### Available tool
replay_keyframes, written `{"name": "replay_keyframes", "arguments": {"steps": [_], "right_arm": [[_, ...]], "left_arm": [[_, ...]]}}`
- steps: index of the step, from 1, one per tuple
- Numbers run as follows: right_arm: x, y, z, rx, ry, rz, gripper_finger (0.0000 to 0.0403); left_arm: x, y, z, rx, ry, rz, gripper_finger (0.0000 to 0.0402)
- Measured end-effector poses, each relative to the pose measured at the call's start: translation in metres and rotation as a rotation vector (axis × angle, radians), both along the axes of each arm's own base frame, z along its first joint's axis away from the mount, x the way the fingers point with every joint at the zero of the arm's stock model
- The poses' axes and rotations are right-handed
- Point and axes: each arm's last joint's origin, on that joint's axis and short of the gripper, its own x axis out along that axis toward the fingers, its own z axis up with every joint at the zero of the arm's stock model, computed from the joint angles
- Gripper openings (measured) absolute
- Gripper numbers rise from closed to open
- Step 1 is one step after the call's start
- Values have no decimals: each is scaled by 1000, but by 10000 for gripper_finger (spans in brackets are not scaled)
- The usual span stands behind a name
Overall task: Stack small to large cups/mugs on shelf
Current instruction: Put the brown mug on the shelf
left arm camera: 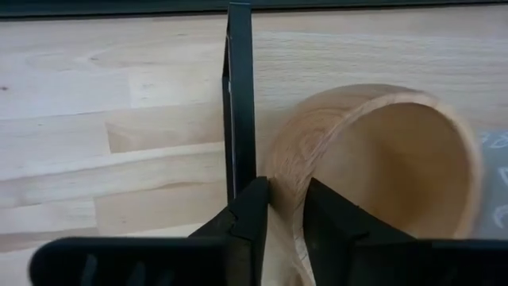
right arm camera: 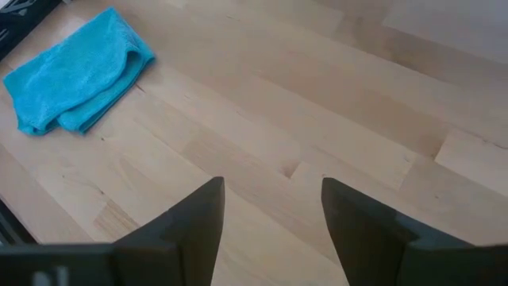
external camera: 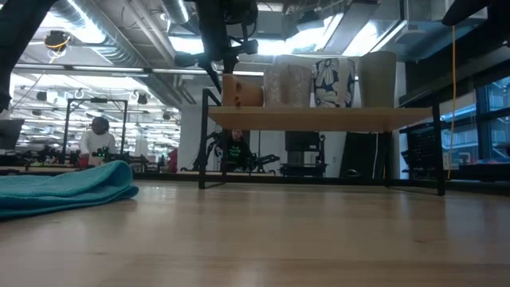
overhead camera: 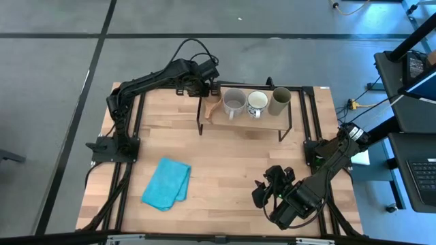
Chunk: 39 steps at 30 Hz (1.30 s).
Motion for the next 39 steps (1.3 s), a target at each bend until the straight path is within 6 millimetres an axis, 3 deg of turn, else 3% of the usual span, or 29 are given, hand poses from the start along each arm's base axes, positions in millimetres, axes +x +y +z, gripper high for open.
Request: {"name": "replay_keyframes", "arguments": {"steps": [6, 26, 29, 33, 36, 39], "right_arm": [[0, 0, 0, -2, 2, 0, 213], [-1, 0, -1, 13, 26, 1, 213], [-1, 0, -1, 13, 26, 1, 213], [-1, 0, -1, 13, 26, 0, 213], [-1, 0, -1, 14, 25, -2, 213], [-1, 0, -1, 25, 16, -19, 213]], "left_arm": [[0, 0, 0, -2, -6, 15, 87], [-2, 4, 2, 12, -13, 6, 89], [-2, 4, 11, 45, -34, -17, 87], [-6, 2, 41, 144, -93, -69, 88], [-9, -7, 61, 206, -109, -112, 89], [-9, -23, 67, 188, -87, -201, 83]]}}
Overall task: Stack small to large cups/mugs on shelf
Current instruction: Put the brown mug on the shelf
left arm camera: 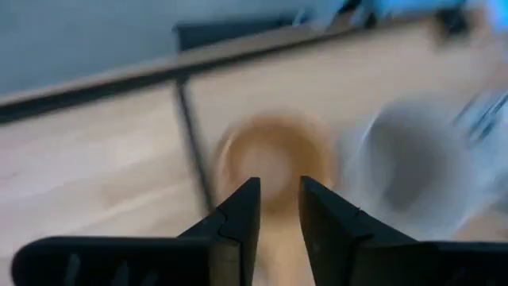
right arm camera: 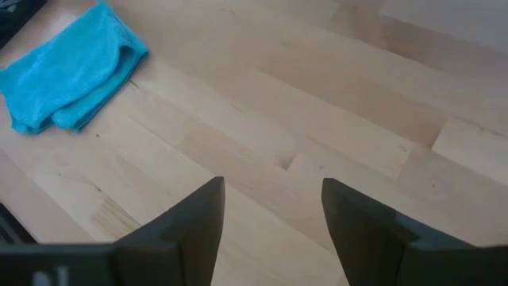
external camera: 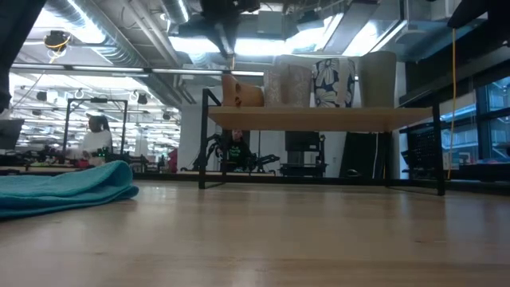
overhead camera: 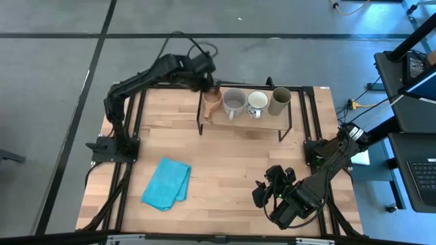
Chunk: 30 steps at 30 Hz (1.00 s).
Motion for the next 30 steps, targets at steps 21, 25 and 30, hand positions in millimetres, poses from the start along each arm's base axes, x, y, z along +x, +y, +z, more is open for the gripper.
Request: {"name": "replay_keyframes", "arguments": {"steps": [21, 25, 30], "right_arm": [[2, 1, 0, 30, -26, -19, 213], [2, 2, 0, 31, -28, -19, 213], [2, 2, 0, 38, -23, -19, 213]], "left_arm": [[14, -76, -59, 7, 385, -179, 1], [19, -76, -67, 6, 357, -185, 1], [23, -75, -75, -3, 341, -212, 0]]}}
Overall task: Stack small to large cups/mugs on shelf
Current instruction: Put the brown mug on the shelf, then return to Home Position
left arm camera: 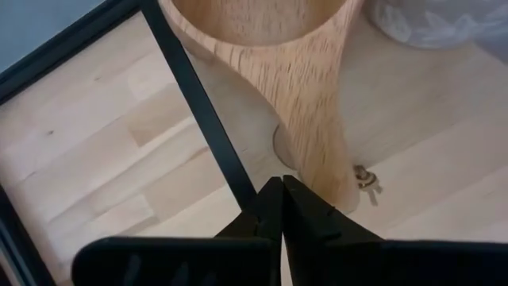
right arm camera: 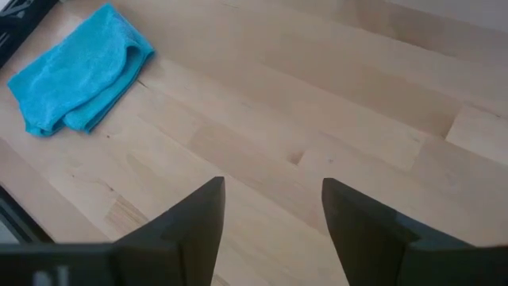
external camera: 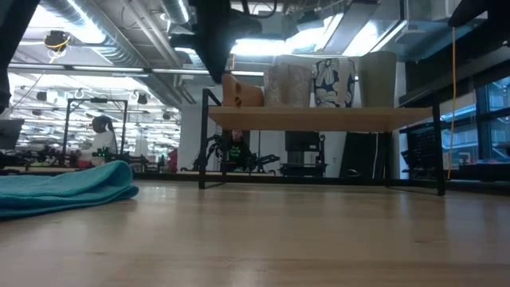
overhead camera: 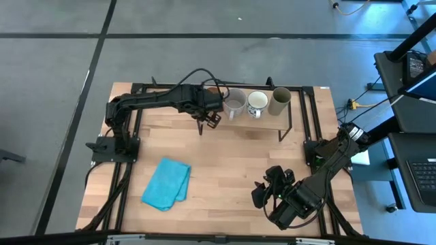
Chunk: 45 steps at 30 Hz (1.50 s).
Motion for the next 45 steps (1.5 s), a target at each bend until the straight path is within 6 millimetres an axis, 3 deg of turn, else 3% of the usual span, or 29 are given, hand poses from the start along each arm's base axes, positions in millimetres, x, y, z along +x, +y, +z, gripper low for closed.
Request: {"name": "replay_keyframes", "arguments": {"steps": [9, 22, 33, 38, 45], "right_arm": [[0, 0, 0, 0, 0, 0, 213], [0, 0, 0, -5, 6, 0, 213], [-1, 0, 0, 5, 19, 2, 213], [-1, -1, 0, -7, 27, 7, 213], [0, -4, 7, -71, 50, 60, 213]], "left_arm": [[-2, 2, -12, 18, 49, 7, 0], [8, 5, -10, 51, -47, -12, 0], [0, 5, -10, 71, 33, 3, 1], [-15, -10, 15, 96, -91, 73, 1], [-62, -74, 74, 281, -318, -40, 12]]}}
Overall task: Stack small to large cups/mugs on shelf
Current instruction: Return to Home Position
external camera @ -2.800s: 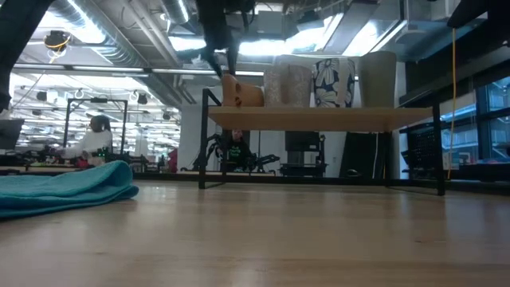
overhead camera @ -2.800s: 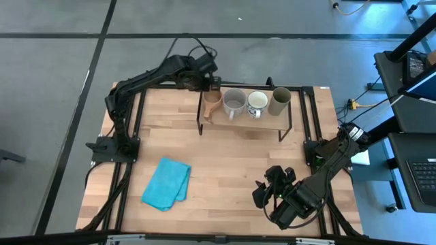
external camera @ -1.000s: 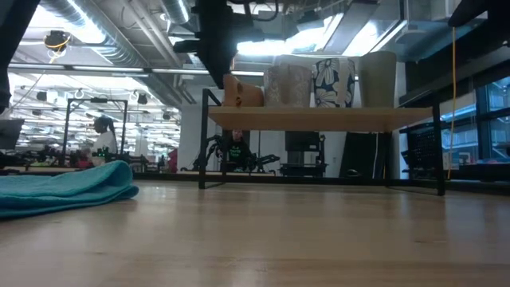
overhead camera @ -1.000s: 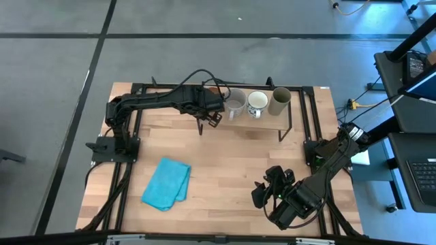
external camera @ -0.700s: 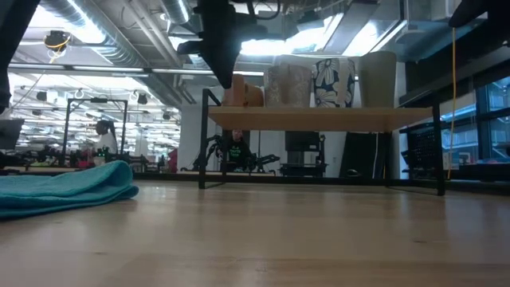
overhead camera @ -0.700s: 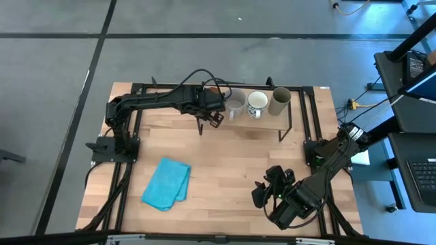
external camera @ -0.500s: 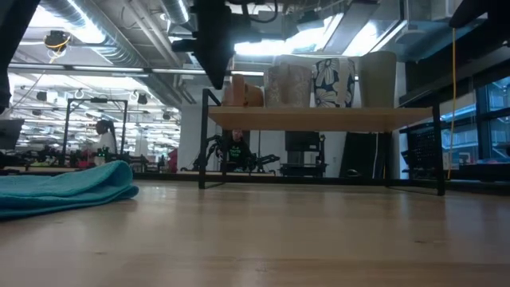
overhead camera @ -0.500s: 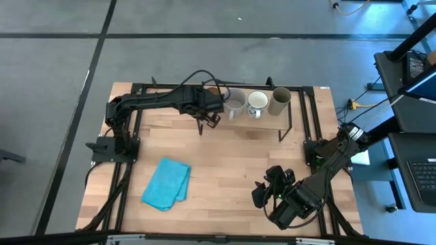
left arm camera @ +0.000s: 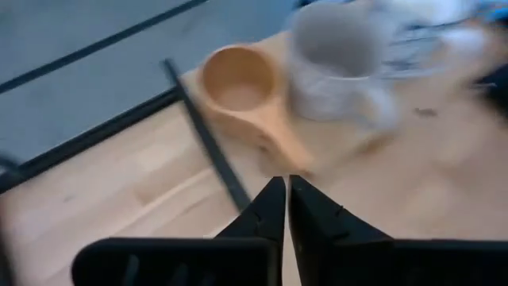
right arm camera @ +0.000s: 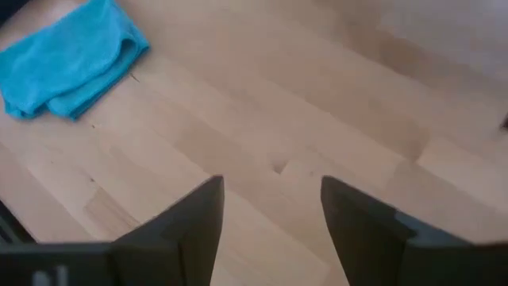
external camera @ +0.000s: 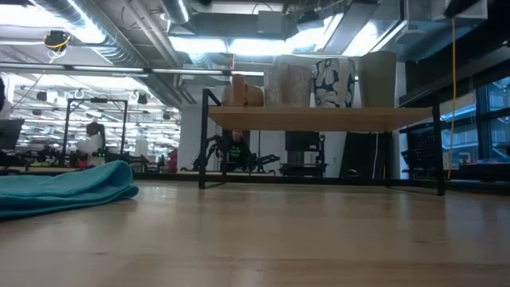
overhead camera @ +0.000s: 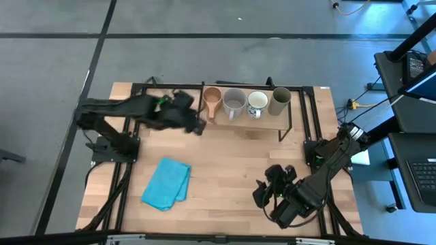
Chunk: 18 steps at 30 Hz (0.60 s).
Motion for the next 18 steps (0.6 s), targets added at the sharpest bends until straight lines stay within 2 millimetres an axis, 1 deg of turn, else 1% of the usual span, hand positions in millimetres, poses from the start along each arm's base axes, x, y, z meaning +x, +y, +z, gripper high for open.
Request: {"name": "replay_keyframes", "arguments": {"steps": [2, 4, 6, 8, 10, 12, 16, 18], "right_arm": [[3, -6, 12, -27, 24, 17, 213], [6, -13, 29, -65, 42, 27, 213], [9, -21, 48, -77, 19, 6, 213], [11, -24, 66, -30, -17, -10, 213], [14, -23, 81, 11, -76, 6, 213], [19, -12, 94, -42, -177, 137, 213], [31, 17, 126, -286, -346, 504, 213], [37, 22, 142, -409, -403, 617, 213]], "left_arm": [[-17, -17, 15, 11, -54, -81, 15], [-32, -30, 26, 2, -92, -169, 15], [-46, -40, 35, -45, -172, -190, 13], [-55, -53, 44, -79, -276, -198, 9], [-56, -70, 52, -44, -348, -277, 4], [-54, -92, 60, 38, -415, -390, 1], [-48, -139, 75, 213, -537, -621, 6], [-46, -163, 84, 273, -626, -770, 11]]}}
